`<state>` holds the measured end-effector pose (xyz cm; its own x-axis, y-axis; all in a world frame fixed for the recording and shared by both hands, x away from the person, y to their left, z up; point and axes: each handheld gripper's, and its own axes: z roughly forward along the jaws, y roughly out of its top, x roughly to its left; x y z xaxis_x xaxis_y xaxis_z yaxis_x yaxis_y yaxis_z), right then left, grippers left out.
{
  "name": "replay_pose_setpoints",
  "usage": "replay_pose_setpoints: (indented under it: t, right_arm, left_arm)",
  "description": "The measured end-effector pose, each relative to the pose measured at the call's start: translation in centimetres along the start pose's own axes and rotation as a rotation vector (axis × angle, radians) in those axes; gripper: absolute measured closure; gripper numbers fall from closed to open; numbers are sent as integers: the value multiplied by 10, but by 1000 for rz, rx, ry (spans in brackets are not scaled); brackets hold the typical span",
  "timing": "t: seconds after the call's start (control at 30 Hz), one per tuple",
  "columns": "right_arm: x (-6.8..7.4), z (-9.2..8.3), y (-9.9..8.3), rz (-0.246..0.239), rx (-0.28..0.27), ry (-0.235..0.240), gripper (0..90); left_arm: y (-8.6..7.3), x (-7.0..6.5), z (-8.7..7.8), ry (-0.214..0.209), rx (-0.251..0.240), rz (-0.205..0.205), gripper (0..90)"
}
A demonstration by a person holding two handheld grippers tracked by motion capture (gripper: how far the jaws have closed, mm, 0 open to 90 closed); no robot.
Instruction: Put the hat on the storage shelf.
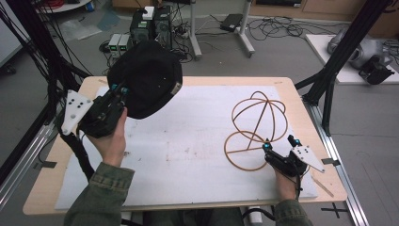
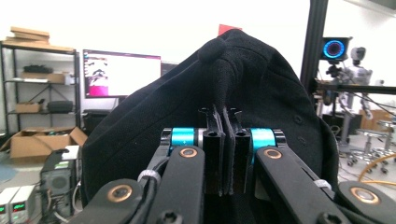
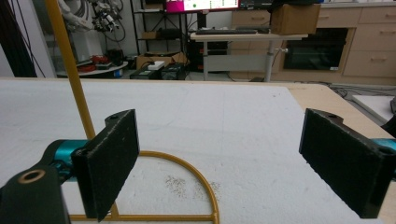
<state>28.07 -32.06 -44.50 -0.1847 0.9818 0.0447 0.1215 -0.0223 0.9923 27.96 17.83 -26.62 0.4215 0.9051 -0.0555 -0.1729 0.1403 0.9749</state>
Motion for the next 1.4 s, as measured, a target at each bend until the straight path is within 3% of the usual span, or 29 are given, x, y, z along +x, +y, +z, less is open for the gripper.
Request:
replay_pose_setpoints:
  t: [0.13,0.47,1.4]
  right_arm:
    - [0,-1,0,2,4,0,113]
    - [-1,0,0,-1,0,6,113]
    - [0,-1,0,-12,2,23,113]
  left_arm:
    - [-4,-12,8,-31,7,6,875]
    - [-18,-39,31,-109,23,-25,875]
    - [-31,-101,76,-321,34,-107,875]
